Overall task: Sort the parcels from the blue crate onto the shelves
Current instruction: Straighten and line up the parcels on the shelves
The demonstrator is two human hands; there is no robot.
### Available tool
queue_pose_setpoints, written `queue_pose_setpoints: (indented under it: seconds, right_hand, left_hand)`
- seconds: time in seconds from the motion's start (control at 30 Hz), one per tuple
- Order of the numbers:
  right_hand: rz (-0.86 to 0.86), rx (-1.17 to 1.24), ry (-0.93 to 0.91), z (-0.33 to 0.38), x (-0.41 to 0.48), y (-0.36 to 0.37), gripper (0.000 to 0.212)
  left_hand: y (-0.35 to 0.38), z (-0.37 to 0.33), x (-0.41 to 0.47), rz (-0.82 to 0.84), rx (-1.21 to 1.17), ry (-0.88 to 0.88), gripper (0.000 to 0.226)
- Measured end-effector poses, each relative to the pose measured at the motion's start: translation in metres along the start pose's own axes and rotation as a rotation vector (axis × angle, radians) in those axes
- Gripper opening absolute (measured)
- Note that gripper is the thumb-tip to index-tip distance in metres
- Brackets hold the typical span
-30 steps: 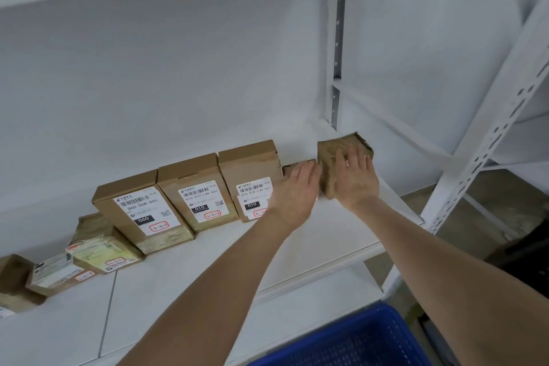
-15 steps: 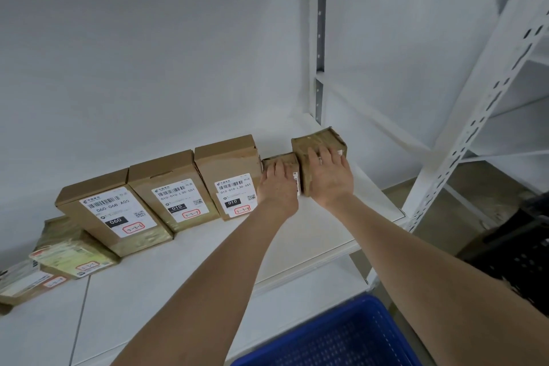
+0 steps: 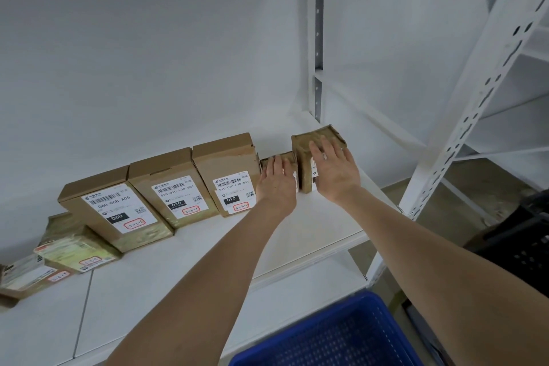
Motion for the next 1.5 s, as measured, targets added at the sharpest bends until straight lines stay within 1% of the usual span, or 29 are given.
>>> queue_pose_setpoints:
  seconds: [0.2,0.47,0.57,0.73,0.93,1.1,1.33,1.5]
  right_hand:
    - [0.070,0.102,-0.022,-0.004,0.005,0.001,0.081]
    - [0.066,0.078,-0.033,0.000,0.007,0.004,0.080]
    - [0.077,0.061,-0.041,-0.003,0.008,0.002,0.080]
    - [0.042,0.031,-0.034,-0.011,0.008,0.003,0.085]
    - [0.082,0.070,-0.034,-0.003,0.008,0.004,0.081]
    - [0.105,0.076,-0.026,0.001,0.010,0.001,0.083]
    - [0.109,0.081,-0.045,0.001,0.010,0.004,0.083]
    - [0.096,0.100,-0.037,0.004,0.009,0.008,0.083]
  left_hand:
    - [0.003,0.001,0.003,-0.005,0.007,-0.016,0.074]
    - [0.002,-0.001,0.006,0.027,-0.035,-0.074,0.073]
    - [0.000,0.001,0.006,0.018,-0.035,-0.061,0.071]
    - [-0.002,0.003,0.004,-0.012,-0.029,-0.028,0.071]
    - [0.002,0.005,0.004,0.020,0.024,-0.049,0.079]
    - [0.001,0.004,0.008,0.049,0.033,-0.086,0.083]
    - [0.001,0.005,0.007,0.056,0.040,-0.103,0.084]
    - [0.000,0.005,0.005,0.042,0.022,-0.096,0.081]
Point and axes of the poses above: each hand's wrist, its own x-axis towards the middle knuckle, its own y-axis out of the palm, z = x × y, the point moved 4 cm from there along x, towards the middle knuckle, and after that the axes turned 10 degrees about -z, right-handed, at the moved point
